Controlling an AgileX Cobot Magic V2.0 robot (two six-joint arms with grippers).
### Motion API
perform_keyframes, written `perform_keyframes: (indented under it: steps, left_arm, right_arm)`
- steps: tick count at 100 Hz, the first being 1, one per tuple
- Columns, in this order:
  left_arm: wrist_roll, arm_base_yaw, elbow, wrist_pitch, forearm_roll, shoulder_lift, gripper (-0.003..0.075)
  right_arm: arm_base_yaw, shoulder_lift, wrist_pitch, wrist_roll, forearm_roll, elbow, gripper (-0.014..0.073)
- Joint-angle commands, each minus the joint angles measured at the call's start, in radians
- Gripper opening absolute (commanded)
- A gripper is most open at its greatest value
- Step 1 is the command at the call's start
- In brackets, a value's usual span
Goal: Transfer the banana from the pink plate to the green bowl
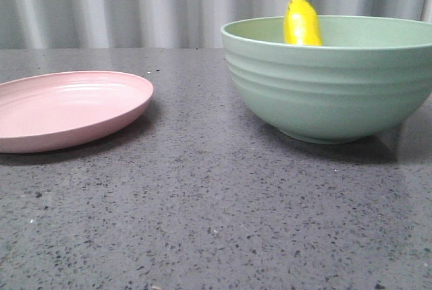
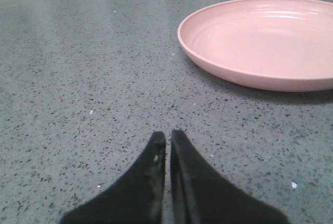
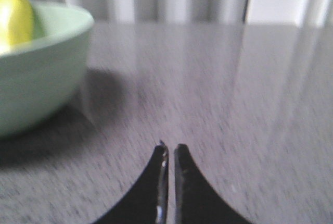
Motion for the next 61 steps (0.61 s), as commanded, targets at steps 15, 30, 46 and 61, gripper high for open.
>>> perform_keyframes:
  steps: [15, 30, 46, 61]
  left_arm:
    - [-0.010, 0.001, 0.011, -0.062, -0.002, -0.030, -0.0020]
    - [-0.010, 0.001, 0.011, -0.062, -0.002, -0.030, -0.0020]
    - [-0.010, 0.001, 0.011, -0.062, -0.002, -0.030, -0.0020]
    - [-0.010, 0.001, 0.011, -0.062, -0.002, -0.030, -0.0020]
  right_arm:
    - [-0.015, -0.021, 0.066, -0.001, 0.005, 0.022, -0.0070]
    - [-0.015, -0.021, 0.066, -0.001, 0.005, 0.022, -0.0070]
    - [-0.015, -0.021, 0.067, -0.001, 0.005, 0.022, -0.0070]
    - [-0.015, -0.021, 0.067, -0.001, 0.005, 0.020, -0.0070]
